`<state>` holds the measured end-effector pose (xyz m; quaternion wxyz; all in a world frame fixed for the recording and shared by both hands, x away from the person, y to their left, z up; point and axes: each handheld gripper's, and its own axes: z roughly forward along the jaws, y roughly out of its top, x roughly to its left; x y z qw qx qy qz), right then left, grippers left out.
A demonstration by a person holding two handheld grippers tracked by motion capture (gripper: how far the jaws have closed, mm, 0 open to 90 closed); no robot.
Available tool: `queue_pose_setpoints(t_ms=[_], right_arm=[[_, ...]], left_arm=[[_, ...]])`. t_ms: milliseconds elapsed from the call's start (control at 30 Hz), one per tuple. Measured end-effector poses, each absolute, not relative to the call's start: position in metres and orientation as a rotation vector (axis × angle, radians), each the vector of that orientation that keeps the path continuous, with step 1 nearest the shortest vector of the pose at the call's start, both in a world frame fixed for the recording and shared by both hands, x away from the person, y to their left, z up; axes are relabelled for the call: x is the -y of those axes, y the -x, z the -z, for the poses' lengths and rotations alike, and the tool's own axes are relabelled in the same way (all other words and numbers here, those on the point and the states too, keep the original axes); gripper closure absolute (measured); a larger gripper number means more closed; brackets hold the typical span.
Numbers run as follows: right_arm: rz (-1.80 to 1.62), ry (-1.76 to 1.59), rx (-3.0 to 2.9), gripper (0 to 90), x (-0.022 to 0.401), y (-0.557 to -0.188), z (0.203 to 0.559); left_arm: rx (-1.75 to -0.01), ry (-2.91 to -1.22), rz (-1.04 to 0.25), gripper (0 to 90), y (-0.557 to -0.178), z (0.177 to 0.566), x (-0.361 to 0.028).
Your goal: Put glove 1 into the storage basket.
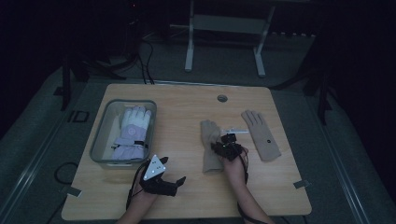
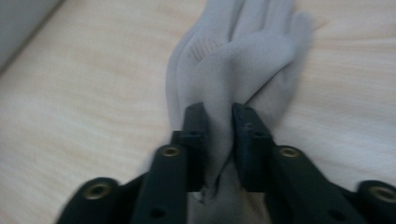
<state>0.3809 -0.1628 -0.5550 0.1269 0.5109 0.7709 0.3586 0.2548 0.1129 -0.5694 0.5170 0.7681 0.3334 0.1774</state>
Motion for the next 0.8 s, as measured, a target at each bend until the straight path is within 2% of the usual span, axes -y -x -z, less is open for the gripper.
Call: queue_pose_setpoints(t_ms=[267,400,467,533,800], right_arm=[[-0.963,-1.294,-2.323,48.2,0.144,-0.370,0.559],[-1.001,-1.295,-2.340,40.9,0.144,-0.369,0.553],[-1.036,-1.285,-2.344,37.2,0.148,-0.369,0.547],[-1.059,-1.275,-2.345,29.7,0.153,-0.371,0.540],[-1.057,-1.239,-2.352,17.5,0.188,-0.385,0.516]], left_arm=[[-0.807,-1.839,-0.420,1.9,-0.256,0.573,-0.113],[-0.806,-1.837,-0.420,1.9,-0.255,0.575,-0.113],[-0.800,-1.837,-0.425,1.9,-0.255,0.576,-0.113],[-0.799,-1.840,-0.432,1.9,-0.255,0.577,-0.113],[-0.810,-1.839,-0.418,1.9,-0.256,0.578,-0.113]])
